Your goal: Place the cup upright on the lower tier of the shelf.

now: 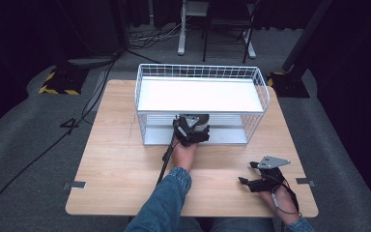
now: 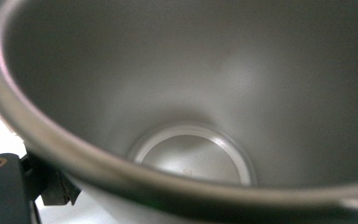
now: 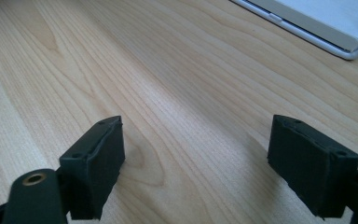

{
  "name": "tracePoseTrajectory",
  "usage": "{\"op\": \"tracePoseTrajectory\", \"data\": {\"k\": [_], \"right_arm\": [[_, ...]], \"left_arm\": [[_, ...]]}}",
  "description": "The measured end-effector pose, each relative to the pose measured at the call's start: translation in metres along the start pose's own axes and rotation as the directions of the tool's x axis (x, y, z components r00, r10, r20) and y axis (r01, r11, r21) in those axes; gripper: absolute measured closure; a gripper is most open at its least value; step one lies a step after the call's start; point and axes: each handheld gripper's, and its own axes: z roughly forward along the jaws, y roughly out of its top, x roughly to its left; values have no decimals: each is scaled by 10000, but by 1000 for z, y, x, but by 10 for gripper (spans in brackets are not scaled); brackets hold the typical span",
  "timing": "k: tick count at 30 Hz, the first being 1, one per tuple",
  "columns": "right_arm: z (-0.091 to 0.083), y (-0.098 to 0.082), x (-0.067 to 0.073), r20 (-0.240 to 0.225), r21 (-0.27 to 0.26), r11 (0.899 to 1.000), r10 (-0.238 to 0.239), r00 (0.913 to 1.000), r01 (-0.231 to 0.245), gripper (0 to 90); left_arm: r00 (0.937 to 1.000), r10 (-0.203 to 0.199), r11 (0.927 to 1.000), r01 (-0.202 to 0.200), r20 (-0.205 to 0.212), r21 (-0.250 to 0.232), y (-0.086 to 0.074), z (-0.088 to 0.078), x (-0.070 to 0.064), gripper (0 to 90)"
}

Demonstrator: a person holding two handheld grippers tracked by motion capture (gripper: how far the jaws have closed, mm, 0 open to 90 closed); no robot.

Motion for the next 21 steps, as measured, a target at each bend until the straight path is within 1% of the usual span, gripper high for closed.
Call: {"op": "tracePoseTrajectory", "data": {"k": [1, 2, 3, 5, 6, 7, 14, 15, 16, 17, 18, 20, 21], "right_arm": [[0, 0, 0, -1, 0, 10000, -1, 10000, 1, 187], [0, 0, 0, -2, 2, 10000, -2, 10000, 2, 187], [0, 0, 0, -1, 0, 10000, 2, 10000, -2, 187], [0, 0, 0, 1, 2, 10000, -2, 10000, 2, 187], [0, 0, 0, -5, 0, 10000, -9, 10000, 9, 187], [0, 0, 0, -17, 1, 10000, -26, 10000, 26, 187], [0, 0, 0, -22, 15, 10000, -61, 10000, 61, 187], [0, 0, 0, -27, 15, 10000, -66, 10000, 66, 187], [0, 0, 0, -31, 15, 10000, -71, 10000, 71, 187], [0, 0, 0, -33, 14, 10000, -71, 10000, 71, 187], [0, 0, 0, -33, 14, 10000, -71, 10000, 71, 187], [0, 0, 0, -33, 16, 10000, -69, 10000, 70, 187], [0, 0, 0, -33, 15, 10000, -72, 10000, 72, 187]], "left_arm": [[10000, 9, 10000, -9, -2, 78, 0, 1, 0, 82], [9990, 326, 9992, -332, 292, 207, 1, 3, 3, 82], [9958, 367, 9983, -404, 840, 429, 0, 8, 4, 81], [9962, 387, 9981, -423, 784, 456, 0, 8, 4, 81], [9966, 315, 9977, -359, 760, 571, 0, 8, 3, 81], [9960, 580, 9966, -618, 682, 543, 1, 9, 4, 81], [9953, 616, 9964, -656, 746, 534, 1, 9, 5, 79], [9968, 320, 9974, -366, 733, 628, 0, 8, 3, 78], [9972, -145, 9979, 98, 738, 638, 0, 8, -1, 78], [9971, -160, 9979, 112, 740, 645, 0, 8, 0, 68], [9961, 110, 9978, -166, 875, 638, 0, 8, 2, 68], [9954, -134, 9984, 82, 945, 557, -1, 8, 1, 2], [9940, 306, 9986, -349, 1053, 393, 0, 8, 4, 0]]}}
